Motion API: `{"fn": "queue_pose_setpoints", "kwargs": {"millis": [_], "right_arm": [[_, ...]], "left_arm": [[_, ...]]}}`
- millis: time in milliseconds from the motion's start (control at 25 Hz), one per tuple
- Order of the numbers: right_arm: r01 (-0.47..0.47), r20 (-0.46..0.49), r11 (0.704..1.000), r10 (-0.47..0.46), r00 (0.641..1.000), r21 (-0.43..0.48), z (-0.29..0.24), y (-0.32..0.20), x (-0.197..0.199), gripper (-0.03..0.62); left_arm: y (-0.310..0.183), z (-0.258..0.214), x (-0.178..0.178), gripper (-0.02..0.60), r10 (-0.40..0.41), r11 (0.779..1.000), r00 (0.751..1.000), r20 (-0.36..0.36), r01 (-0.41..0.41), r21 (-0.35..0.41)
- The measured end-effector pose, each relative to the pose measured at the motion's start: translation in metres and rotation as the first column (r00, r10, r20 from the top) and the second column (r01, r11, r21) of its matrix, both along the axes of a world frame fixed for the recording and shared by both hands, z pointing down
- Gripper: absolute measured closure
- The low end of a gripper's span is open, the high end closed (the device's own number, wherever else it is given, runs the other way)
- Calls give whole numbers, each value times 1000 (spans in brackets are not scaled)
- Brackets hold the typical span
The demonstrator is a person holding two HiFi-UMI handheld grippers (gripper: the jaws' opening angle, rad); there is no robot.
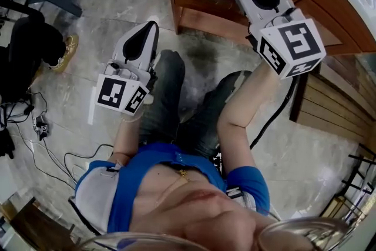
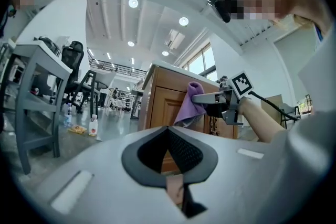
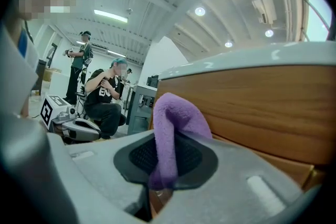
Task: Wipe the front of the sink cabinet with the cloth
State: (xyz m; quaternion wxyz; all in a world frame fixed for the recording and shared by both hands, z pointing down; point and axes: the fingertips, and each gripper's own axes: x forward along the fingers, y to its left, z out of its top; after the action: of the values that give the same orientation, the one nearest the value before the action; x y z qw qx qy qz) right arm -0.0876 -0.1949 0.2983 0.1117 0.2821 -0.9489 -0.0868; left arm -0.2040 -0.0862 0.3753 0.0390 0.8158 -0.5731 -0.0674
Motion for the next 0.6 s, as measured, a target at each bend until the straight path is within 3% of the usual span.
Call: {"fn": "queue_pose_setpoints", "kwargs": {"millis": [600], "right_arm": [[139, 20, 990, -139, 990, 26, 3, 6, -79, 540]], "left_arm": [[17, 10, -33, 584, -96, 995, 995, -9, 96, -12]]}}
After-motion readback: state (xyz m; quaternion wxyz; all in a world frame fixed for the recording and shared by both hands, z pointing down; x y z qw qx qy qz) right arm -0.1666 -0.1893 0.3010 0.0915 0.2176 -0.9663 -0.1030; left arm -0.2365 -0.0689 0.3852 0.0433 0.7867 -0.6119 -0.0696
